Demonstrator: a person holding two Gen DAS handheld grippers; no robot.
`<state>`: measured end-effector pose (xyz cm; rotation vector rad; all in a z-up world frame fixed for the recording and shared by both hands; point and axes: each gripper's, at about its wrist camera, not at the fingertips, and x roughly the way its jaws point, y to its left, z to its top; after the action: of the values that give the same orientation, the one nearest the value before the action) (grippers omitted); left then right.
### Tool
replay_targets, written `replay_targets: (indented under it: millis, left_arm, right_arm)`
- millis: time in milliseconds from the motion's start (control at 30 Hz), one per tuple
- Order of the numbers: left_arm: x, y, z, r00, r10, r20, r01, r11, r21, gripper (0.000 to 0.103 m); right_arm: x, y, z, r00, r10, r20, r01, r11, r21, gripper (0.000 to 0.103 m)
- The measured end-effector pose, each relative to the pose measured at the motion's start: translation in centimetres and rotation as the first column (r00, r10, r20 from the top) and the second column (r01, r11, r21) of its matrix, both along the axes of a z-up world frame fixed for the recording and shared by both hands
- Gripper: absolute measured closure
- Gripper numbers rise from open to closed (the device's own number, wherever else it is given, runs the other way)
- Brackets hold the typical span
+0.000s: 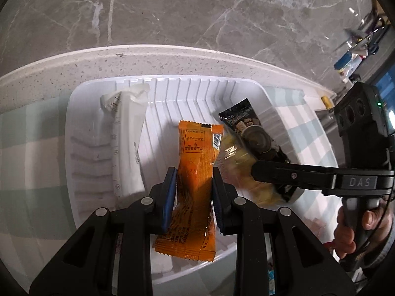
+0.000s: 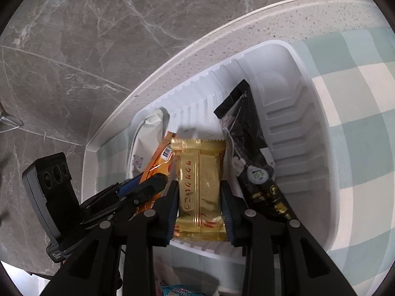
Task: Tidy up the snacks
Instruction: 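Open both tools to release the packets into the tray, then grasp the pink bar with the left tool while the right tool grasps the red bag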
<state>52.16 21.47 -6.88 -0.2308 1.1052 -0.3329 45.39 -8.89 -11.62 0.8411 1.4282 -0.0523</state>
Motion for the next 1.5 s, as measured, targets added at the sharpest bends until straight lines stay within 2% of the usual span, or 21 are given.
replay_targets:
  millis: [300, 333, 433, 733, 1033, 1267, 1500]
  left_arm:
    - [-0.4, -0.4, 0.4, 1.0, 0.002, 0.02, -0.002, 1.0, 0.005, 0.076]
    - [-0.6, -0.3, 0.7, 1.0, 0.004, 0.026, -0.004, 1.0, 0.003, 0.072]
    - [-1.1, -0.1, 1.5, 0.999, 0.011, 0.047, -0.01, 1.0, -0.017, 0.053]
    - [-3.6, -0.1, 4.6, 0.994, 0.027, 0.102, -0.026, 1.0, -0.012, 0.053]
    - [-9.7, 0.3, 7.3, 0.991, 0.036, 0.132, -0.036, 0.999, -0.001, 0.052]
    - [-15.2, 1.0, 6.9, 0.994, 0.04, 0.103, -0.041, 0.999, 0.015, 0.052]
    - [-19.4, 1.4, 4.7, 0.997, 0.052, 0.05, -0.053, 0.998, 0.029, 0.052]
  right_arm:
    - [-0.1, 0.3, 1.2, 1.0, -0.006, 0.025, 0.005, 1.0, 0.004, 0.053]
    - [-0.3, 0.4, 1.6, 0.999, -0.006, 0.032, 0.006, 1.0, 0.005, 0.052]
    - [-0.5, 0.8, 2.8, 0.999, 0.001, 0.053, -0.001, 1.0, 0.0, 0.049]
    - [-2.7, 1.6, 7.3, 0.991, 0.034, 0.129, -0.03, 0.999, -0.032, 0.048]
    - [-6.5, 3.1, 12.2, 0.977, 0.082, 0.197, -0.061, 0.992, -0.11, 0.043]
    - [-11.0, 4.2, 15.4, 0.967, 0.115, 0.228, -0.074, 0.98, -0.183, 0.042]
    - [-16.4, 4.6, 16.5, 0.97, 0.117, 0.214, -0.058, 0.963, -0.264, 0.04]
